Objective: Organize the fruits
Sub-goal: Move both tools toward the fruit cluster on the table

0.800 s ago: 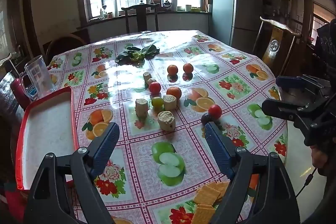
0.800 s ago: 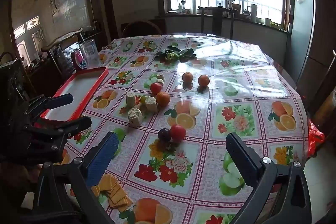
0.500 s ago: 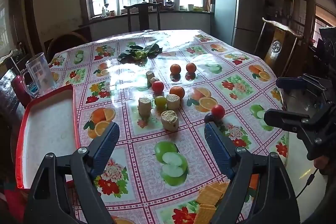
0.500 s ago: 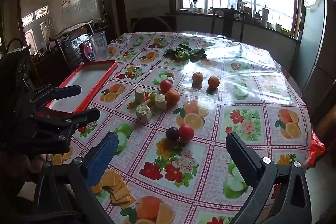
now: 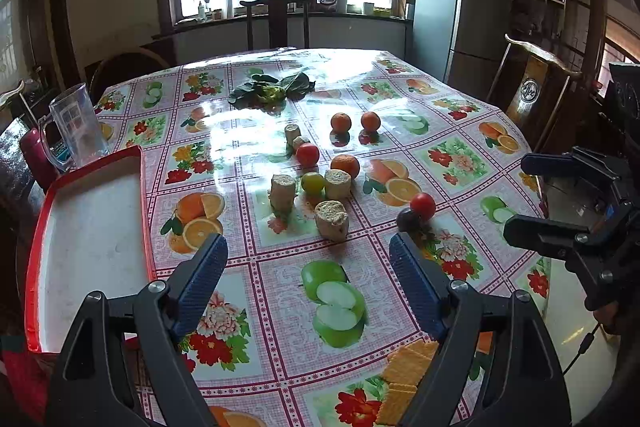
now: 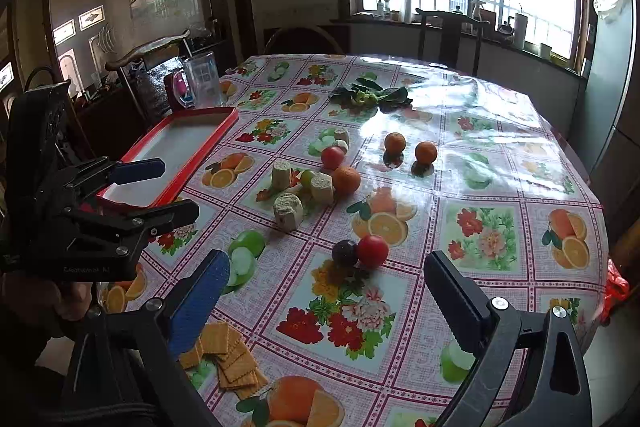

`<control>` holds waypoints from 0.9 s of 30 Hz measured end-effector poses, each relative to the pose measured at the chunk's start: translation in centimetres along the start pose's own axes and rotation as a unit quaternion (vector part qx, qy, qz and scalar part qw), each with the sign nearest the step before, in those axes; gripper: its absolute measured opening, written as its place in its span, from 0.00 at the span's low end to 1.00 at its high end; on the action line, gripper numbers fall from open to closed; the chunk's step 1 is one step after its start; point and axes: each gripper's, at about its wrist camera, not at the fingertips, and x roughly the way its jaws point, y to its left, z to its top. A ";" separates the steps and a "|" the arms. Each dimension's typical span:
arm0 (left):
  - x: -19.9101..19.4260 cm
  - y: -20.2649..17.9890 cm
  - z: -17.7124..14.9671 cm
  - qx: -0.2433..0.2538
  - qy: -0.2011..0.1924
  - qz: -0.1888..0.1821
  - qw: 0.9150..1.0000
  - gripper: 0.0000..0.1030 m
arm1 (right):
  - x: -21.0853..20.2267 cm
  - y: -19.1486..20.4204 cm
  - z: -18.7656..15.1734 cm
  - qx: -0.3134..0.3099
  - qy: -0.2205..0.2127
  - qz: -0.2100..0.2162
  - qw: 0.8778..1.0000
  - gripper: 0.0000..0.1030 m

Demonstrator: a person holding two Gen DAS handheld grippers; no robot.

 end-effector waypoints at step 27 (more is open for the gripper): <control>2.9 0.3 0.2 0.007 0.035 0.008 0.999 0.81 | 3.2 -2.1 0.0 0.029 0.035 0.025 0.999 0.78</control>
